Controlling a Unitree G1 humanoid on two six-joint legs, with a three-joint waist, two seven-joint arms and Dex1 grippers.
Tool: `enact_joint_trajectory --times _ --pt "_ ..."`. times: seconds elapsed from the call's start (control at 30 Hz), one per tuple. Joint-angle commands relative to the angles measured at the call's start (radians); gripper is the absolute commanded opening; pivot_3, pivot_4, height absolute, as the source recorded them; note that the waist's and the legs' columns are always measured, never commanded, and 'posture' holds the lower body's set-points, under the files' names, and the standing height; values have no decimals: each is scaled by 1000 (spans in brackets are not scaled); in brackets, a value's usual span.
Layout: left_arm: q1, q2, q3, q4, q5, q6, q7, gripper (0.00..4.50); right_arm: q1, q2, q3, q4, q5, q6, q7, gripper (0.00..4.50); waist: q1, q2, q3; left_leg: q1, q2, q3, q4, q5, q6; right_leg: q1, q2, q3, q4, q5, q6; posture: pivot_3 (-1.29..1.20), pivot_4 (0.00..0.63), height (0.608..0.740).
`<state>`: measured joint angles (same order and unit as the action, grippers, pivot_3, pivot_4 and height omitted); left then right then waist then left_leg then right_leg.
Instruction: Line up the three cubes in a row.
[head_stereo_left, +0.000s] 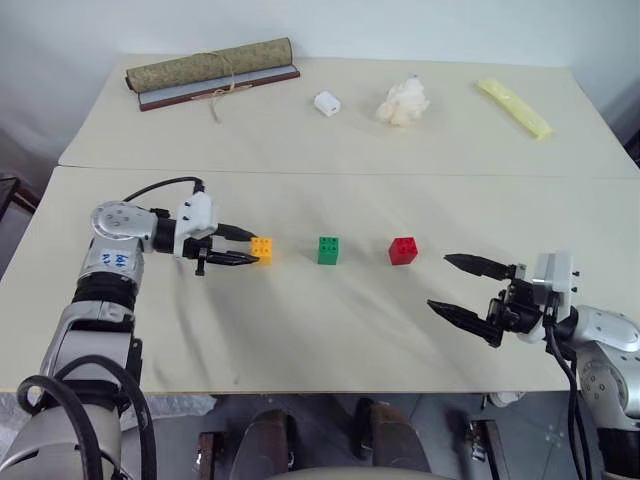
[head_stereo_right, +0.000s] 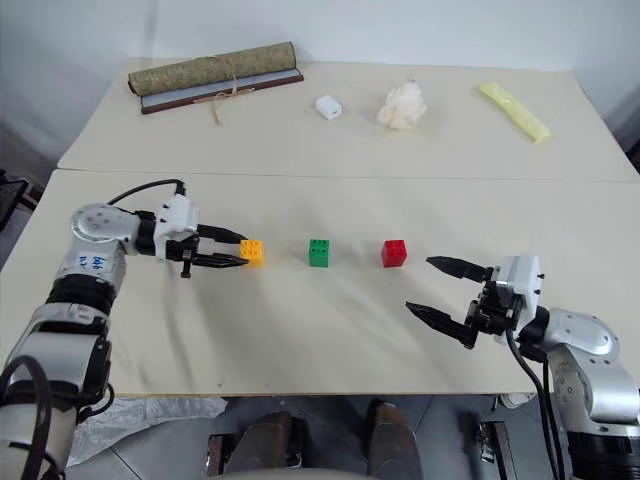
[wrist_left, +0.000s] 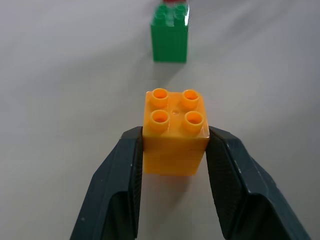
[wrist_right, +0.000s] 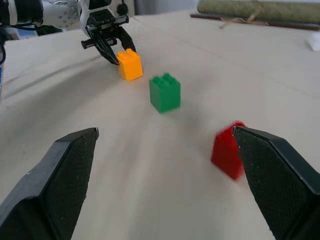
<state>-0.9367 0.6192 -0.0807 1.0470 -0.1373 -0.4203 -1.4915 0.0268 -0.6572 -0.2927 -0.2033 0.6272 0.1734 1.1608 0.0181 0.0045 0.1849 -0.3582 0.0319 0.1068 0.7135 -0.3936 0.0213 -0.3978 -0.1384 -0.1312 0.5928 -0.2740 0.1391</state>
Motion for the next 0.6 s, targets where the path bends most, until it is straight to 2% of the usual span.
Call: enact_joint_trajectory --times 0.03,0.17,0.33,0.37,0.6 --pt "-42 -16 -17 129 76 -85 33 1468 32 -8 -42 -61 27 -10 -13 4500 2 0 0 0 0 0 0 0 0 0 0 0 0 0 0 0 150 740" --pt "-82 -31 -6 198 99 -109 54 1468 80 11 -54 -100 28 -12 -43 4500 6 0 0 1 0 0 3 0 1 1 -1 1 3 1 1 0 150 740" --pt "-113 -20 11 225 96 -59 -4 1468 109 19 -56 -124 31 -12 -62 4500 4 0 0 1 0 0 4 1 1 1 -1 2 4 1 1 0 150 740" --pt "-118 -17 14 227 97 -48 -8 2192 108 18 -55 -121 32 -13 -61 4500 4 0 0 1 0 0 4 1 1 1 -1 2 4 1 1 0 150 740" --pt "-113 21 99 191 42 -26 -52 4296 61 11 -43 -61 40 -21 -20 4500 1 0 0 -1 0 0 3 1 1 -2 -1 2 3 1 1 0 150 740"
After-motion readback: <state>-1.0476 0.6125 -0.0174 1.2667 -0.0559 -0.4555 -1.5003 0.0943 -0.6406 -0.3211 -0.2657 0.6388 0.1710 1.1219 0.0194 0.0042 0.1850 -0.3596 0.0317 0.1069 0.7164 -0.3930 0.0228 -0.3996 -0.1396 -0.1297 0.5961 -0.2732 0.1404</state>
